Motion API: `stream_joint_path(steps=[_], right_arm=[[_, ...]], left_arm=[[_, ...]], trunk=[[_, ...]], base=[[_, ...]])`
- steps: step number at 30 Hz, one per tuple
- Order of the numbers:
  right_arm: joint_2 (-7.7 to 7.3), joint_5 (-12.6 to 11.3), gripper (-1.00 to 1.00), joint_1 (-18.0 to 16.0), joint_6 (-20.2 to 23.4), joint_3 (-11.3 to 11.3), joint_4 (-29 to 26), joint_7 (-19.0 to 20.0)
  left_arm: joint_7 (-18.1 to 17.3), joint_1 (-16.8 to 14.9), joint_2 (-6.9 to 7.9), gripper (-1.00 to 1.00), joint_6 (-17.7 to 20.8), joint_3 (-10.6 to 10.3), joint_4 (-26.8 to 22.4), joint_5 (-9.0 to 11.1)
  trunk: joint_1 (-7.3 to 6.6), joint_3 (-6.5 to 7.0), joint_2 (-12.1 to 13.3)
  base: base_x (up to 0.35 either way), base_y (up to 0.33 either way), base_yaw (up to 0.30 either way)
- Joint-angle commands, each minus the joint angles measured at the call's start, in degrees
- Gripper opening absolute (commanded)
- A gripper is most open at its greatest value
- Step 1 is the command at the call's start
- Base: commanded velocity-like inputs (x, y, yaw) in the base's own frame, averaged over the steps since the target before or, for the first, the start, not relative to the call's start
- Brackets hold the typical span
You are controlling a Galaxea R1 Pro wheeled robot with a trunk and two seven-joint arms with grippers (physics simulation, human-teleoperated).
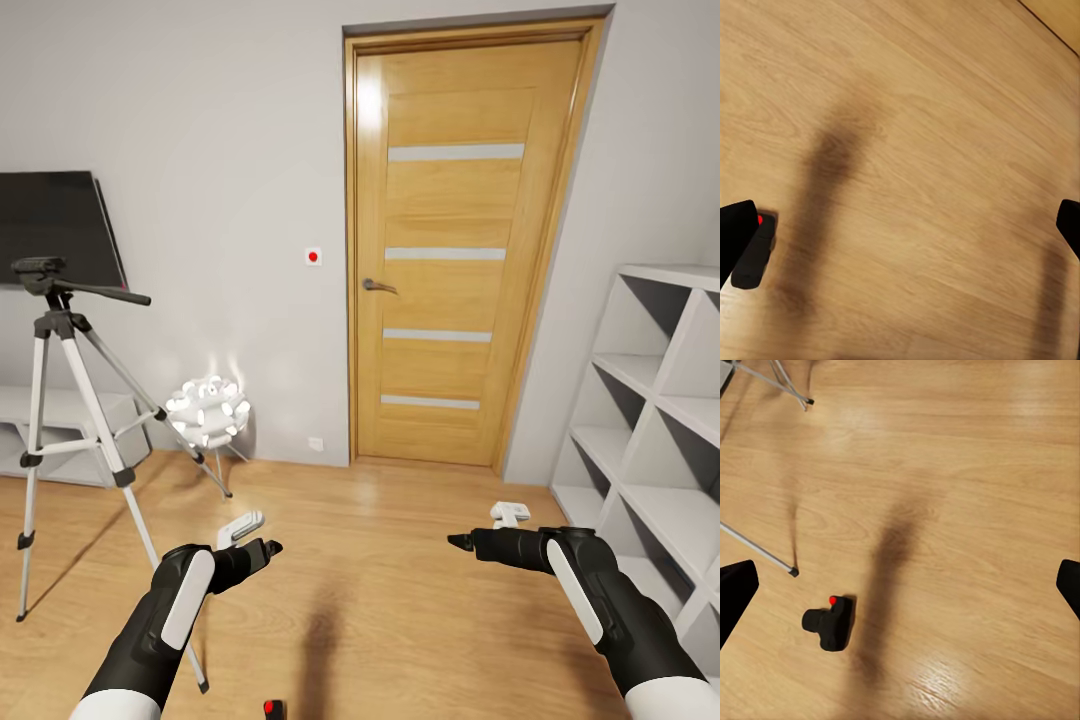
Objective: Attach the digital camera to the camera tripod in the bedroom.
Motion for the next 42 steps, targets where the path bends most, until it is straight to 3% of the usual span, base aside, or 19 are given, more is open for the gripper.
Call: stream_joint_path(steps=[1, 42], right_arm=[[-0.05, -0.16, 1.00, -0.04, 0.24, 0.07, -0.03, 0.01], [0.13, 0.06, 1.00, -0.05, 0.15, 0.15, 0.38, 0.01]], left_arm=[[0.47, -0.04, -0.05, 1.00, 0.25, 0.13, -0.07, 0.62], [0.65, -0.02, 0.03, 1.00, 0.19, 0.13, -0.02, 0.62]], trunk=[[0.22, -0.25, -0.45], [9.23, -7.61, -16.89]], base=[[0.000, 0.000, 0.000], [0.000, 0.000, 0.000]])
